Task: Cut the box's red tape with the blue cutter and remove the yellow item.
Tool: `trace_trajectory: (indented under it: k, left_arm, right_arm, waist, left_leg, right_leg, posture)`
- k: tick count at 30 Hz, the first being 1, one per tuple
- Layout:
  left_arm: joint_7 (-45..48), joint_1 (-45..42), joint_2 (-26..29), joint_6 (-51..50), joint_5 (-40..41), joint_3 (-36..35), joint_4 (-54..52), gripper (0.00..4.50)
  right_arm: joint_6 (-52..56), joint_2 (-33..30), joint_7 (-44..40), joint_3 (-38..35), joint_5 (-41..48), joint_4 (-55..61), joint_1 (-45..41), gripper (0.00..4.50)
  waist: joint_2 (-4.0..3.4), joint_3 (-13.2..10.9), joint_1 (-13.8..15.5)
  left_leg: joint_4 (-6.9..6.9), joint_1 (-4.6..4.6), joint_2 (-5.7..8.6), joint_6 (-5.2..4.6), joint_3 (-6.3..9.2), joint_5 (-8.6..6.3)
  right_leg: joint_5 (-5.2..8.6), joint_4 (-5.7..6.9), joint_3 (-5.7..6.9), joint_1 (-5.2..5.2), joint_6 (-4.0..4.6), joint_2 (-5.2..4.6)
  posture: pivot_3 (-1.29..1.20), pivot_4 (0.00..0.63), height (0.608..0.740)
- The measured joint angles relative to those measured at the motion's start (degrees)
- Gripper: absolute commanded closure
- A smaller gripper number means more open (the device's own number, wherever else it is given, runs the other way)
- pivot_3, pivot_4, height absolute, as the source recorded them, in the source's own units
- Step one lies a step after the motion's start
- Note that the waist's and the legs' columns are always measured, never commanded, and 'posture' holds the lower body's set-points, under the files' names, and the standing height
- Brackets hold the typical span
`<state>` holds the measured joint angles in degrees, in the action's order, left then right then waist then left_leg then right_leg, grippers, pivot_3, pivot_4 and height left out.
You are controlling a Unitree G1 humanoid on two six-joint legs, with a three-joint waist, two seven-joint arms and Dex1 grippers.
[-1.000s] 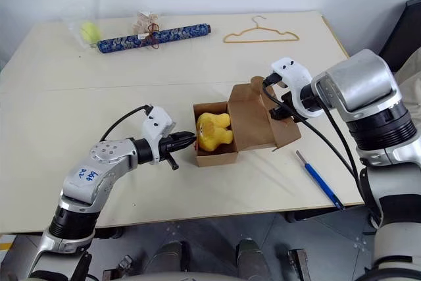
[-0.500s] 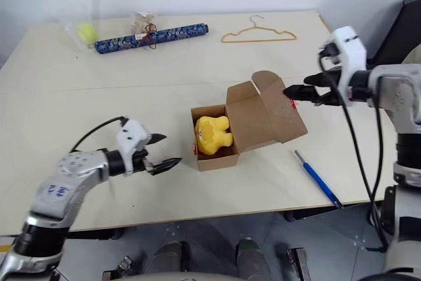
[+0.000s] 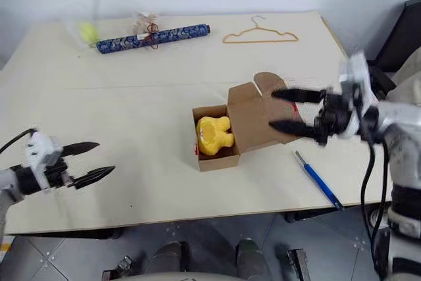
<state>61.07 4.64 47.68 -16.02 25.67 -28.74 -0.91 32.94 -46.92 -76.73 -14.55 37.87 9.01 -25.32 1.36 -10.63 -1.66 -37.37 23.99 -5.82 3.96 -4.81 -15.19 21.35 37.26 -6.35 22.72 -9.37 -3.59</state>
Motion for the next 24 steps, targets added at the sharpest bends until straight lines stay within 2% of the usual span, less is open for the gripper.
trace_trajectory:
  k: [4,7,9,13,15,18,21,24]
  left_arm:
    - [2.3,2.7,0.9,-4.1,4.3,-2.2,-3.5,0.02]
    - [1.6,-0.1,2.4,-10.1,8.7,-1.8,-8.7,0.02]
    - [0.0,-7.2,4.0,-15.7,12.2,0.9,-12.0,0.02]
    - [-1.8,-30.5,6.1,-26.0,15.3,15.3,-16.7,0.02]
    - [-2.6,-42.9,2.4,-31.0,13.6,25.3,-14.8,0.02]
    - [-3.7,-53.5,-4.8,-33.0,7.9,38.1,-10.3,0.02]
    - [-6.0,-57.8,-11.8,-32.2,1.6,46.2,-4.3,0.02]
    - [-7.4,-60.4,-16.2,-27.5,-6.0,52.9,2.2,0.02]
  right_arm:
    - [-7.1,0.5,-1.4,-0.2,-1.0,1.2,3.2,0.04]
    - [-8.7,-0.1,-1.3,-1.5,-0.8,2.4,4.8,0.04]
    - [-9.3,-1.4,-1.2,-2.5,-0.7,3.0,6.3,0.04]
    - [-10.1,-3.4,0.2,-4.5,-0.7,2.6,5.8,0.04]
    - [-10.5,-4.8,0.8,-5.6,-1.1,0.5,5.3,0.04]
    - [-11.0,-6.6,1.4,-6.4,-1.7,-1.2,4.5,0.04]
    - [-11.1,-7.6,2.1,-7.1,-1.9,-1.7,4.7,0.04]
    - [-10.2,-8.5,3.1,-8.9,-1.7,-0.5,7.3,0.04]
  waist:
    - [0.03,0.0,0.0]
    - [0.15,-0.1,0.1]
    - [0.22,-0.1,0.3]
    - [0.26,-0.2,0.1]
    - [0.23,-0.2,0.1]
    - [0.21,-0.2,0.0]
    - [0.19,-0.2,-0.1]
    - [0.16,-0.2,0.1]
  left_leg:
    - [-0.06,-0.15,-0.02,0.02,-0.01,0.01]
    - [0.02,-0.56,0.00,-0.04,0.00,-0.02]
    - [0.05,-0.88,0.01,-0.08,0.10,-0.04]
    - [0.07,-1.00,0.05,-0.04,0.19,-0.01]
    - [0.02,-0.98,0.06,0.05,0.18,0.04]
    - [0.07,-0.98,0.05,0.08,0.18,0.06]
    - [0.11,-0.98,0.02,0.09,0.20,0.06]
    - [0.19,-0.97,0.01,0.10,0.20,0.07]
  right_leg:
    - [0.00,0.05,-0.01,-0.14,0.00,0.01]
    - [0.02,0.06,-0.02,-0.51,0.03,0.00]
    - [0.02,0.02,0.04,-0.89,0.05,0.01]
    - [-0.16,-0.33,0.09,-1.23,0.02,0.03]
    - [-0.16,-0.36,0.07,-1.23,0.01,0.05]
    - [-0.16,-0.46,0.02,-1.18,-0.02,0.08]
    - [-0.16,-0.55,-0.04,-1.10,-0.02,0.16]
    - [-0.15,-0.68,-0.04,-1.05,0.00,0.17]
  posture:
    - [0.00,0.150,0.740]
    - [0.00,0.150,0.740]
    - [0.00,0.150,0.740]
    - [0.00,0.150,0.740]
    - [0.00,0.150,0.740]
    - [0.00,0.150,0.740]
    - [0.00,0.150,0.740]
    - [0.00,0.150,0.740]
